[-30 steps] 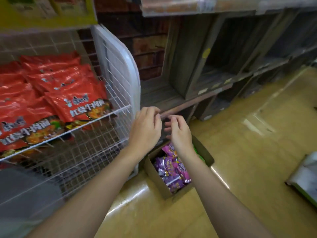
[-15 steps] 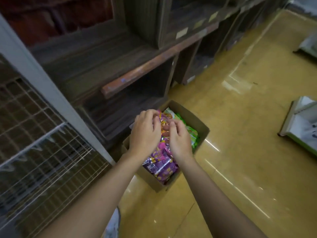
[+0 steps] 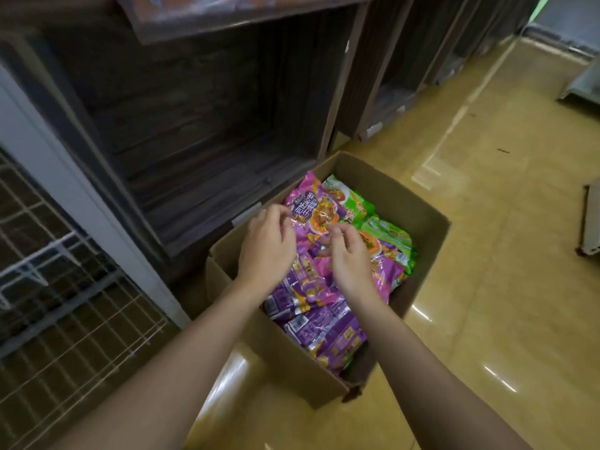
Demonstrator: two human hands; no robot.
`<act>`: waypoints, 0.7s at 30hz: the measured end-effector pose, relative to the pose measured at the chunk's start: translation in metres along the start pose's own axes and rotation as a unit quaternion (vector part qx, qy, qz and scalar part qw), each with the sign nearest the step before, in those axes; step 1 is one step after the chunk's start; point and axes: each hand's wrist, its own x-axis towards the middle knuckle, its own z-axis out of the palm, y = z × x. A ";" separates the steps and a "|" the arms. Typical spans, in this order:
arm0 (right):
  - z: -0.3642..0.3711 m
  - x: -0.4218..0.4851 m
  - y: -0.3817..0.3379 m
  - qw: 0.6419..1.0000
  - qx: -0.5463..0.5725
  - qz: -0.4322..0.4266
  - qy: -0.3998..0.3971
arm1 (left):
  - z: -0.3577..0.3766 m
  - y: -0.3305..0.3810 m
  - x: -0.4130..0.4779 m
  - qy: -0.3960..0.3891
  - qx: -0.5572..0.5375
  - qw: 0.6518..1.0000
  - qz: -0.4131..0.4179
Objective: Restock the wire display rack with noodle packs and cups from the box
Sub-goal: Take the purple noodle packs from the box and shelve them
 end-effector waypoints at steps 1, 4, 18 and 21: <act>0.004 0.001 0.008 1.000 0.000 -0.002 -0.003 | 0.003 -0.007 0.001 -0.001 0.007 1.000 0.005; 0.013 0.013 0.035 0.996 -0.079 -0.003 -0.047 | 0.009 -0.020 0.006 -0.010 0.027 1.000 0.005; 0.037 0.013 0.074 0.907 -0.386 -0.037 -0.165 | 0.011 -0.050 0.004 -0.070 0.105 0.992 -0.008; 0.025 0.012 0.073 0.934 -0.316 -0.039 -0.163 | 0.010 -0.058 0.005 -0.087 0.106 0.990 -0.043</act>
